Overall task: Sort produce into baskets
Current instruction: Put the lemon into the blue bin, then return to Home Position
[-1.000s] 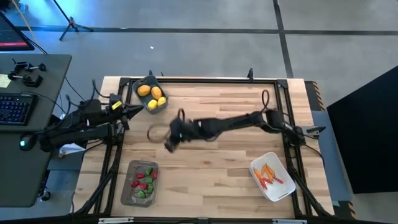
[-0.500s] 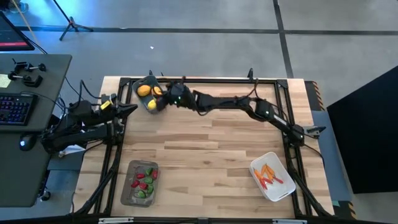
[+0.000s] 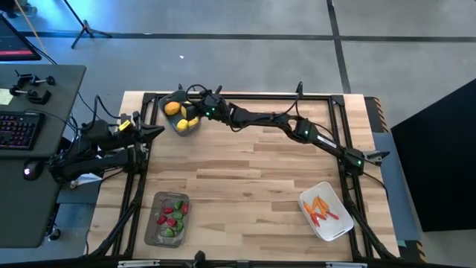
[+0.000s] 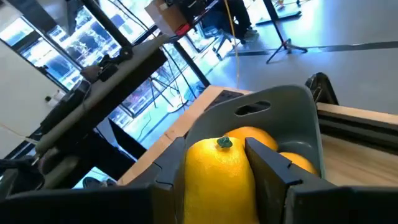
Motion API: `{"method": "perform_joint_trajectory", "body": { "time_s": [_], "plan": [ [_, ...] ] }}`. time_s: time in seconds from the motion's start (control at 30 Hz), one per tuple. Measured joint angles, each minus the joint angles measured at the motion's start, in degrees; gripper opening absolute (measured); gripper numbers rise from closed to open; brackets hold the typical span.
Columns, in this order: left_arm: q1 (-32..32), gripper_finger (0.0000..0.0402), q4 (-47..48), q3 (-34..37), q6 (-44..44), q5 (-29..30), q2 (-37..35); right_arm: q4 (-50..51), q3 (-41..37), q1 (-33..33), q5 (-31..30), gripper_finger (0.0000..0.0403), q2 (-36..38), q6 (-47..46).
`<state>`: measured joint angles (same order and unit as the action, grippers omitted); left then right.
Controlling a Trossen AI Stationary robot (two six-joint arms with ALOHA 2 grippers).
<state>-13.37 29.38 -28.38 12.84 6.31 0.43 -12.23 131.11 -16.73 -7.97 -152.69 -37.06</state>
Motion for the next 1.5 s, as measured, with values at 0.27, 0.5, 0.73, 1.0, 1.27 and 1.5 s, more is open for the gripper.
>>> {"method": "perform_joint_trajectory", "body": {
  "time_s": [0.27,0.5,0.73,1.0,1.27,1.5],
  "plan": [
    [0.0,0.0000,1.1,0.0,-0.1,0.2,0.0,-1.0,0.0,-0.3,1.7,0.0126,-0.6,-0.3],
    [0.0,0.0000,1.2,0.0,-0.6,0.2,0.0,-0.4,0.0,0.3,3.0,0.0137,-0.6,1.4],
    [0.0,0.0000,1.2,0.0,-0.1,0.3,0.0,0.2,0.0,1.0,4.4,0.0240,-0.6,0.4],
    [0.0,0.0000,1.2,0.0,0.0,1.5,0.0,3.4,1.8,0.9,5.3,0.0288,-0.6,1.3],
    [0.0,0.0000,1.3,0.0,0.1,2.0,0.0,10.8,3.7,1.2,4.1,0.0086,1.4,7.4],
    [0.0,0.0000,2.7,0.0,0.5,2.0,0.0,16.9,3.5,1.7,5.3,0.0028,1.0,6.0]
  ]
}}
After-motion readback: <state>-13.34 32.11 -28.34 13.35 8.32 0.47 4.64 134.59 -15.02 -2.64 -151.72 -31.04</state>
